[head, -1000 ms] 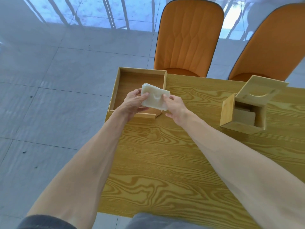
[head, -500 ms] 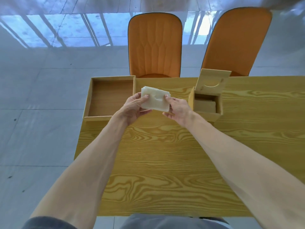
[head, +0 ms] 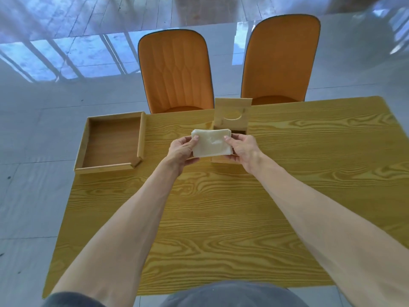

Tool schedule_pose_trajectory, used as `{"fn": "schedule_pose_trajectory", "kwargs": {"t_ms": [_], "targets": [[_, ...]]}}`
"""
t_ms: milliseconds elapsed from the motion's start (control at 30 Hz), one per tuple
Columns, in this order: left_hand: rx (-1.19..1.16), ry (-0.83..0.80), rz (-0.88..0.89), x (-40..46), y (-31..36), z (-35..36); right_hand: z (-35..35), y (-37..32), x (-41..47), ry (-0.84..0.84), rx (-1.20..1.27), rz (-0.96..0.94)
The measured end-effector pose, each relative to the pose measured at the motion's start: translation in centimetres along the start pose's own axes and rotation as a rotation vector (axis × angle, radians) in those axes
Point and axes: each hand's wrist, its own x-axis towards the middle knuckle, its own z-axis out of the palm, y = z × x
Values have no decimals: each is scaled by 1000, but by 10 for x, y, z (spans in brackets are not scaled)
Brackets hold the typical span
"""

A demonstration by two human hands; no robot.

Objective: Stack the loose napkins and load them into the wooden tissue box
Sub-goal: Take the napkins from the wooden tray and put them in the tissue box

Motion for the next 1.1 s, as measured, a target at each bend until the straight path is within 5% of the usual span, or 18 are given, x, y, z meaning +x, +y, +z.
{"fn": "schedule_pose_trajectory", "kwargs": {"t_ms": [233,533,933,1100], "targets": [[157,99,86,9,1,50,-39,2,21,155,-88,-36],[346,210,99,37,2,67,-36,6,47,382,-516,-157],[1065,314,404,53,-15,79,-32,17,60,504,-1258,-407],[1196,320,469,55,-13,79,-34,26,67,530,-1377,-458]]}}
